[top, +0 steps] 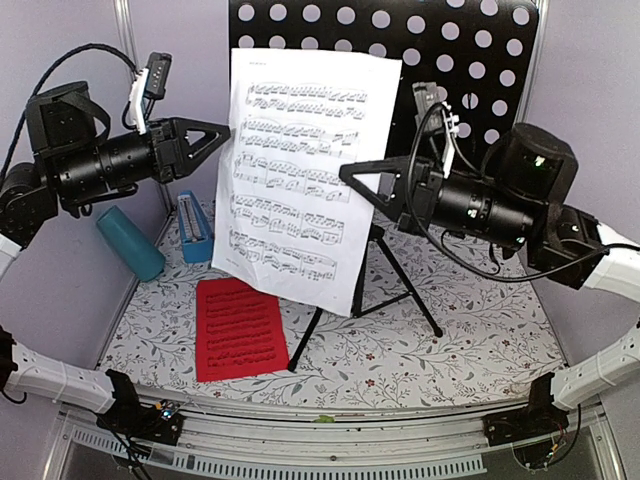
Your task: Set up the instrument practice props
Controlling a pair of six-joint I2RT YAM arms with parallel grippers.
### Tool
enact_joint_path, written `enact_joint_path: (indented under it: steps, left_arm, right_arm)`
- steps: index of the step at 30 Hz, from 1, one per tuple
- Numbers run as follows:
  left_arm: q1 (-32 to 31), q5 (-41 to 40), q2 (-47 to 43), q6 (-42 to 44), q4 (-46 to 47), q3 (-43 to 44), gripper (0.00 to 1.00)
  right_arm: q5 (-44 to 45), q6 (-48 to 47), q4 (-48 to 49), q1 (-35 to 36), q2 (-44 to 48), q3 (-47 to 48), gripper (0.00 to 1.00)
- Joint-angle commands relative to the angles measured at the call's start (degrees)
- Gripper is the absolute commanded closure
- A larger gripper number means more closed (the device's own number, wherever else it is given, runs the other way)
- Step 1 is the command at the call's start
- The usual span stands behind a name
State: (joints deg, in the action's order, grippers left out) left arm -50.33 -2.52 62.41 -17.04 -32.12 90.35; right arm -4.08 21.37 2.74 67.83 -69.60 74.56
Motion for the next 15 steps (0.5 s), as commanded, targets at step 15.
enact_joint_path:
  steps: [15]
  left_arm:
    - [0.9,0.7,6.2,-0.7,11.8,3.2,0.66]
  right_arm:
    - [20.8,-19.5,-34.0,0.1,-5.0,36.4,1.0]
